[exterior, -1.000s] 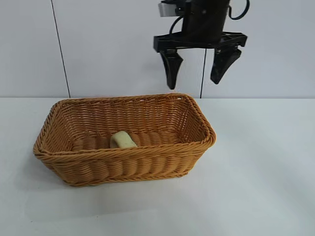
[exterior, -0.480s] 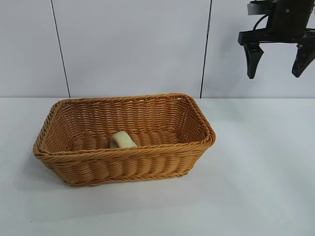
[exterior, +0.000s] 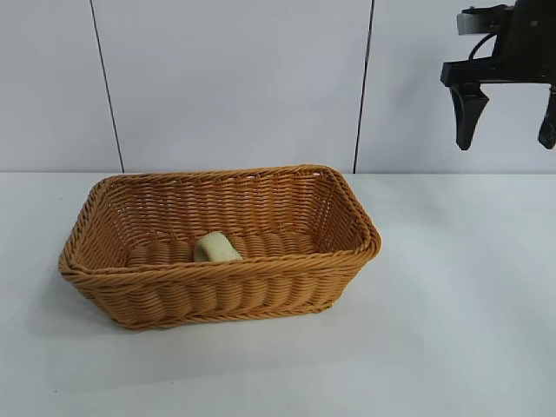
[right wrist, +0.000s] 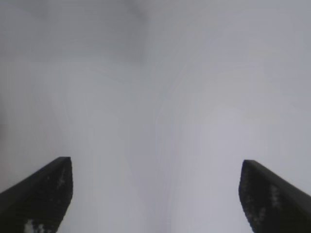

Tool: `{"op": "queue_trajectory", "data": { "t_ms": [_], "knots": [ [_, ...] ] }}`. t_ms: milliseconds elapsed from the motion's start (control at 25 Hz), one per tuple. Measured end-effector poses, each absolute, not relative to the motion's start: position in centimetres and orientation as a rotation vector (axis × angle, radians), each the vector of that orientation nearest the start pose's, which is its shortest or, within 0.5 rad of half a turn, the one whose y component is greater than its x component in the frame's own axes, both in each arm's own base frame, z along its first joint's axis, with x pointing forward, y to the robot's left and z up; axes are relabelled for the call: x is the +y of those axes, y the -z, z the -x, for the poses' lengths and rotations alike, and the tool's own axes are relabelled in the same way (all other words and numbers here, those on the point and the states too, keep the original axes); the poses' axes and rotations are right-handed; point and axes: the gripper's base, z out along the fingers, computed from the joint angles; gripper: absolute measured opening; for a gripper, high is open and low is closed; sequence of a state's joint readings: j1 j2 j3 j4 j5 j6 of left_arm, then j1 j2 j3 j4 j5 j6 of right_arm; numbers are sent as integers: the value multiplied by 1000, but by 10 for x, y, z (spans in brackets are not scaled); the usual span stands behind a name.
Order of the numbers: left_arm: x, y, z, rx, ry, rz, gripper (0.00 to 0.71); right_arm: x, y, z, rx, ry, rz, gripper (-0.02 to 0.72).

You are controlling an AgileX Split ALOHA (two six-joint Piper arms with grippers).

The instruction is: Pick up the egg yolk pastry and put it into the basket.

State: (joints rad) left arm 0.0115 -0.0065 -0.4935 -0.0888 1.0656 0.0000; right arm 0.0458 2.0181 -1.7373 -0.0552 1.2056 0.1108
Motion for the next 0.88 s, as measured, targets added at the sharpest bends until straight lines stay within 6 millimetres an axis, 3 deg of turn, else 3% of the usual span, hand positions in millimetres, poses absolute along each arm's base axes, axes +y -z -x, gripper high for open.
{"op": "queue_trajectory", "data": {
  "t_ms": [240,560,880],
  "knots": [
    [-7,-275,5,2047,99,7,696,12,-252,-344,3061,69,-29,642],
    [-7,-275,5,2047,99,7,696,6,-256,-217,3070,65,30,642],
    [-7,-275,5,2047,99,7,696,2,-248,-133,2876,50,42,642]
  ]
}}
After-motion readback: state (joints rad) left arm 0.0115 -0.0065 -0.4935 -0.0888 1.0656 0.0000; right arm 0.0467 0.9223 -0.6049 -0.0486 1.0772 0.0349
